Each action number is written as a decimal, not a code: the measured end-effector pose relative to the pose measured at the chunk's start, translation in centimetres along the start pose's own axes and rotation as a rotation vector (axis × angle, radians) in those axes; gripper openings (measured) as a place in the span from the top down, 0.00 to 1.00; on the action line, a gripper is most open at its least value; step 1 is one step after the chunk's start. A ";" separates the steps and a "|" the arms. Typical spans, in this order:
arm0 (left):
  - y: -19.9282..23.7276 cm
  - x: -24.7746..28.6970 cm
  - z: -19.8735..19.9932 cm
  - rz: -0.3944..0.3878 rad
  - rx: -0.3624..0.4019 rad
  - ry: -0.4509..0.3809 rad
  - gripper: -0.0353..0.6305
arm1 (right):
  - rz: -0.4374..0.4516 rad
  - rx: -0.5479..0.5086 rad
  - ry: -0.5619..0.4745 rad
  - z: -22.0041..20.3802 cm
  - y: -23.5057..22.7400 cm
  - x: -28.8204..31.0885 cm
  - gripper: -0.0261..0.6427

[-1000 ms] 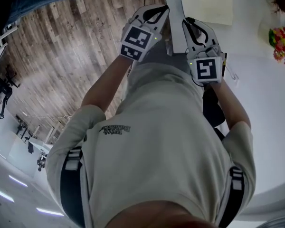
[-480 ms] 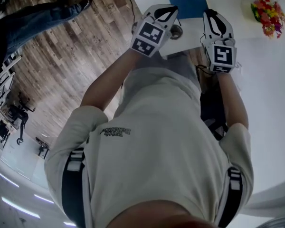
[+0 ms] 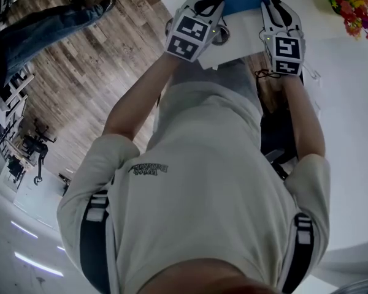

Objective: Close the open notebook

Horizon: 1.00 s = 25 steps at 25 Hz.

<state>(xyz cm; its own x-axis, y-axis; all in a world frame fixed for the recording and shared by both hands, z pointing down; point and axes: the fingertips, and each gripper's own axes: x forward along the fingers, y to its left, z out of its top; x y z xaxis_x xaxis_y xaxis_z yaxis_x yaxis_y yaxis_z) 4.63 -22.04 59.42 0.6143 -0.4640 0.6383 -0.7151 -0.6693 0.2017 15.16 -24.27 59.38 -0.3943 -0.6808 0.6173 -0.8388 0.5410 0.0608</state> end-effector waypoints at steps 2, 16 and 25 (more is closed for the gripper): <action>0.0 -1.1 1.0 0.011 -0.008 -0.029 0.93 | 0.010 0.039 -0.025 1.1 0.1 -1.1 0.83; -0.9 -11.8 7.8 0.120 -0.017 -0.211 0.93 | 0.071 0.151 -0.170 11.3 0.6 -10.1 0.95; -2.0 -19.4 12.7 0.164 0.002 -0.388 0.93 | 0.092 0.070 -0.295 17.2 3.3 -14.8 0.95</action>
<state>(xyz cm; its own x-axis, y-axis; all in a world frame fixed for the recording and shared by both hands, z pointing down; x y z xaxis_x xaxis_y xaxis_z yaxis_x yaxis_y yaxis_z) -1.65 -19.03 37.18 0.5727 -0.7482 0.3350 -0.8134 -0.5693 0.1193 11.81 -20.87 36.94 -0.5532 -0.7501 0.3624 -0.8144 0.5785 -0.0457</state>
